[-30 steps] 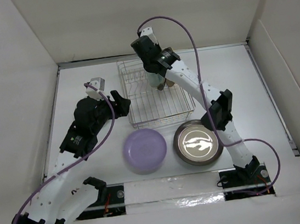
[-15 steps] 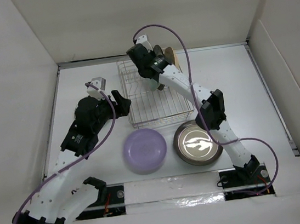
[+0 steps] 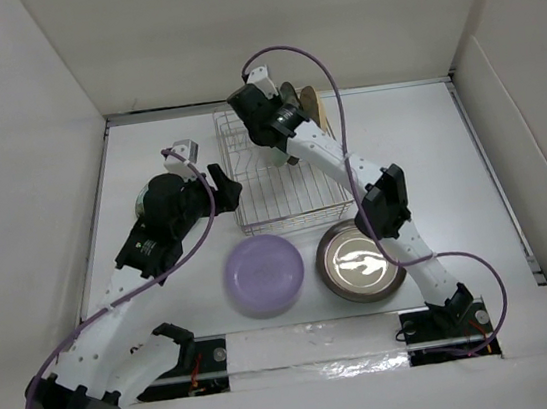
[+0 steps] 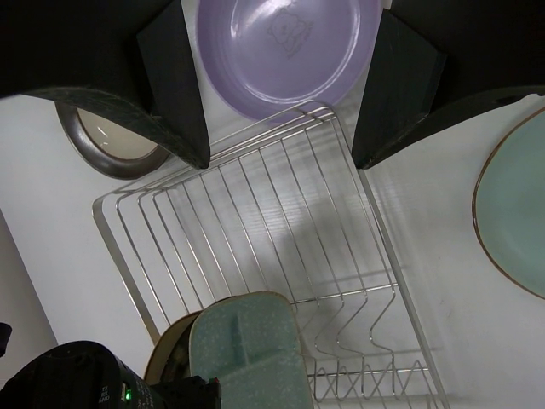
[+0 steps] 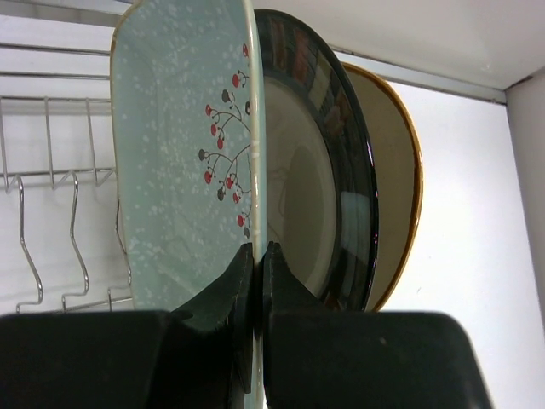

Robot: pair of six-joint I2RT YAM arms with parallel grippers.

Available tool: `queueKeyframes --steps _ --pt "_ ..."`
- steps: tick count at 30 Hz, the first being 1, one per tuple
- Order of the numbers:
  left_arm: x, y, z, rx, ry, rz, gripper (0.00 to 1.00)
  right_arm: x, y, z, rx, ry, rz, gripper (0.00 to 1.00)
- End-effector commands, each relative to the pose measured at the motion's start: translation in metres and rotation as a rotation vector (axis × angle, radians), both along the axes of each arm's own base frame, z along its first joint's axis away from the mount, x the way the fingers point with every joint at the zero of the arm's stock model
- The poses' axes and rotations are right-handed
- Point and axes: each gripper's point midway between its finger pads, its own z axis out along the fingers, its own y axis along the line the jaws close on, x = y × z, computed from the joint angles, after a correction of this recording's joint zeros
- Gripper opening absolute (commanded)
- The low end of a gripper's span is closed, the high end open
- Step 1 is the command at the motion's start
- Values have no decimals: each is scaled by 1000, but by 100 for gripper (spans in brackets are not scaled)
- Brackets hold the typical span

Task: Load the plates into the dish rack

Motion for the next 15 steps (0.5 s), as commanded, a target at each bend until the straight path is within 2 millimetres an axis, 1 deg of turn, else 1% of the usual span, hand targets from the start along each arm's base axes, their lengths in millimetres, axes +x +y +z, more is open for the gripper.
queueKeyframes --steps 1,2,3,4,5,6,7,8,9,10,11,14,15 --pt "3 -3 1 -14 -16 -9 65 -4 -2 9 64 -67 -80 0" --pt "4 -3 -1 -13 -10 -8 65 -4 -2 3 65 -61 -84 0" --pt "4 -3 -3 -9 -4 -10 65 -5 -2 9 90 -75 -85 0" --pt "5 -4 -4 -9 0 -10 65 -8 7 9 120 -77 -67 0" --pt "6 -4 -6 -6 7 -11 65 -6 11 13 158 -97 -58 3" --pt "6 -4 -8 -3 12 -10 65 -8 11 16 175 -98 -49 8" --pt "6 -4 -7 -3 11 -10 65 -8 13 20 200 -110 -44 8" --pt "6 -5 -9 -2 16 -9 65 -6 15 27 229 -139 -46 9" --pt "7 -4 -10 0 16 -5 65 -6 14 32 238 -156 -52 13" --pt "7 -4 -10 -2 17 -4 65 -9 16 46 257 -182 -44 16" --pt "8 -3 -10 0 18 0 65 -7 20 55 290 -211 -35 18" --pt "8 -3 -12 4 23 1 65 -7 30 72 358 -232 15 19" --pt "8 -3 -11 3 21 3 65 -10 36 74 370 -236 31 20"
